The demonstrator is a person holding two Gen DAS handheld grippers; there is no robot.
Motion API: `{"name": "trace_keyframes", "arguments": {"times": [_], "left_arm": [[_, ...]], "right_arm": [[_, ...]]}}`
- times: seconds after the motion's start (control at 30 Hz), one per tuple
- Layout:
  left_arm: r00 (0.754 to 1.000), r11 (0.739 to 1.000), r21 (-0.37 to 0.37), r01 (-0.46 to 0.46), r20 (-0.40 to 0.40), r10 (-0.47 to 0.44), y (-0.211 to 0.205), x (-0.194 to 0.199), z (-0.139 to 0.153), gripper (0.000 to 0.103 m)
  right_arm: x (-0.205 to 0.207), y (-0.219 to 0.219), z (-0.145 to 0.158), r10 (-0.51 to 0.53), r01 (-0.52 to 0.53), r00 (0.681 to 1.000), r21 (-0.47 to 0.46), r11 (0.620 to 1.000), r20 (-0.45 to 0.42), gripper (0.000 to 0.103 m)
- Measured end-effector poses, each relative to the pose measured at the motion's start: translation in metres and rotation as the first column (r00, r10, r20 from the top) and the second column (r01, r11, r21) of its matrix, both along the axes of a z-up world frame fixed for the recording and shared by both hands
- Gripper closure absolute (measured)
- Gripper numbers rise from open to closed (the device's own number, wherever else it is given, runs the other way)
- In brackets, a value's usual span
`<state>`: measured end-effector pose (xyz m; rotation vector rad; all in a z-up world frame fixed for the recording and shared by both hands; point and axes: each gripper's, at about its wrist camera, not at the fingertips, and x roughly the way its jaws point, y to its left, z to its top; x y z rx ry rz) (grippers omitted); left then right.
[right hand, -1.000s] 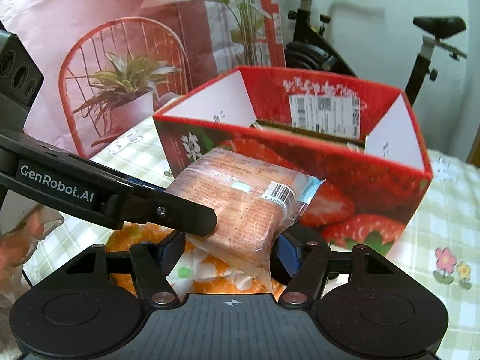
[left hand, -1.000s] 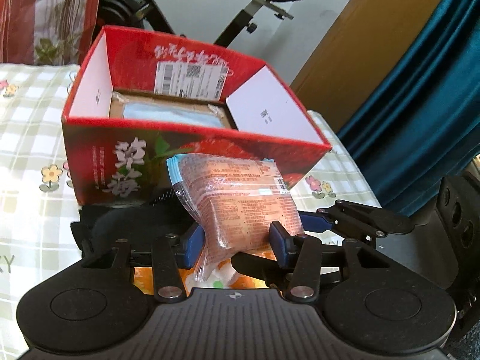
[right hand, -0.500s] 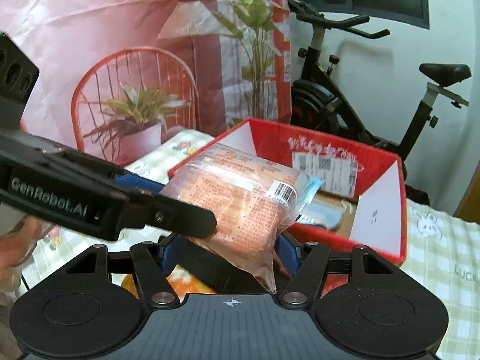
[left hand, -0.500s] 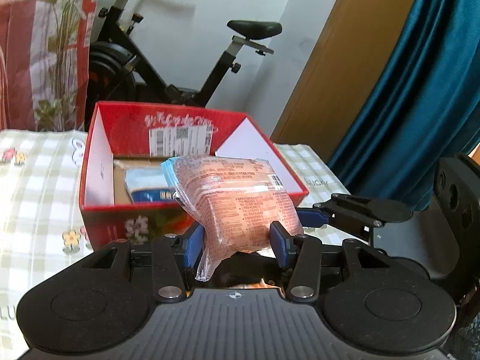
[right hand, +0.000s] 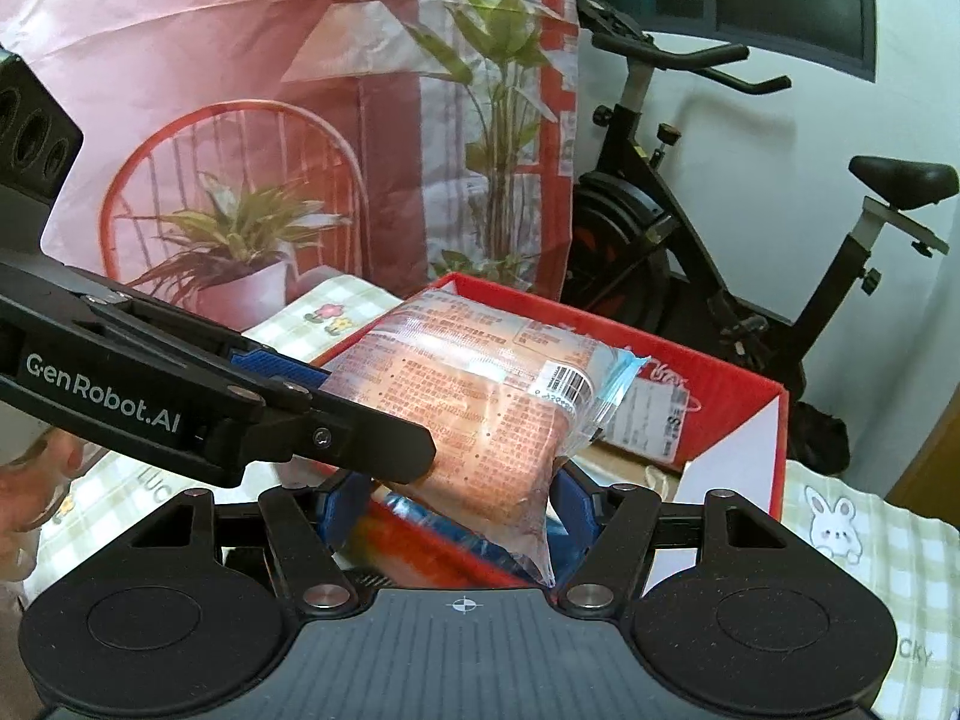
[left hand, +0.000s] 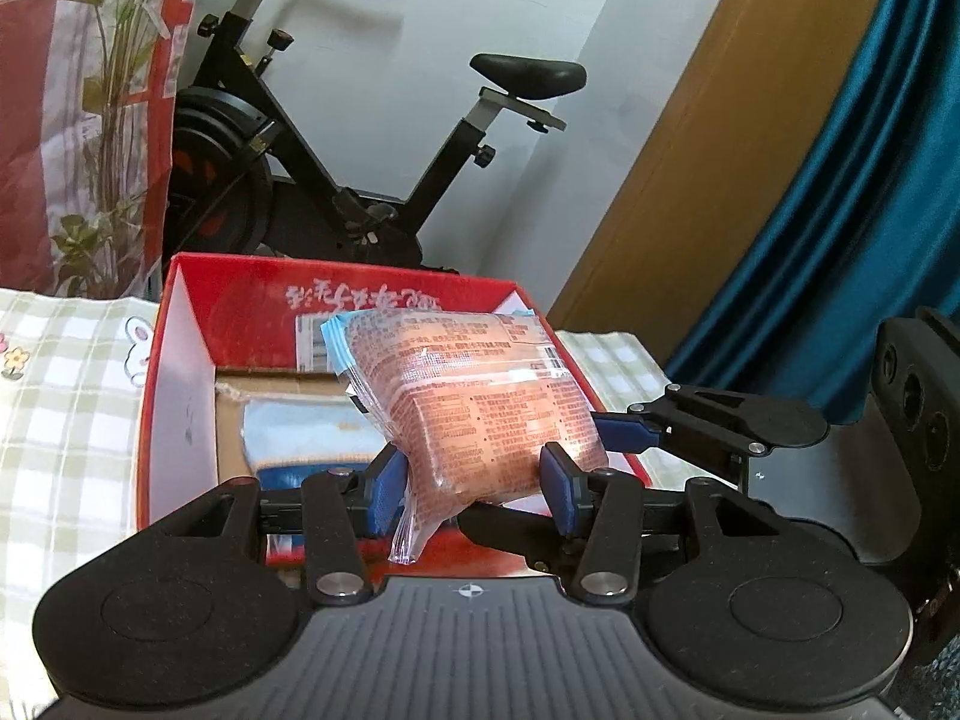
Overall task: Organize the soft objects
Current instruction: 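Carry the wrapped cake with the left tool over the red box, then open the left tool to drop the cake onto the bag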
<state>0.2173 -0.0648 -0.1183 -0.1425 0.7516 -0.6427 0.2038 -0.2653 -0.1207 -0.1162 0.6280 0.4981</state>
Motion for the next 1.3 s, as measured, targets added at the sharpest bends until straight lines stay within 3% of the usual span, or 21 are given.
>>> {"name": "trace_keyframes", "arguments": {"times": [0.3,0.63,0.93,1.07,1.3], "left_arm": [[0.998,1.000,0.001,-0.026,-0.052,0.026,-0.007,0.057,-0.017,0.052],[0.995,0.999,0.038,-0.032,-0.092,0.036,-0.023,0.093,-0.033,0.052],[0.992,0.997,0.045,-0.064,-0.110,0.068,-0.034,0.106,-0.042,0.052],[0.991,0.994,0.041,-0.099,-0.091,0.102,-0.033,0.105,-0.037,0.050],[0.995,0.991,0.099,-0.095,-0.018,0.097,-0.029,0.089,-0.022,0.050]], "right_arm": [[0.065,-0.005,-0.017,0.020,-0.022,0.999,-0.049,0.999,-0.039,0.041],[0.119,-0.004,-0.038,0.008,-0.022,0.992,-0.113,0.993,-0.122,0.041],[0.131,0.002,-0.050,-0.051,0.018,0.988,-0.220,0.975,-0.143,0.041],[0.128,0.002,-0.053,-0.093,0.057,0.989,-0.289,0.956,-0.112,0.041],[0.111,-0.008,-0.045,-0.105,0.080,0.989,-0.219,0.973,-0.108,0.041]]}}
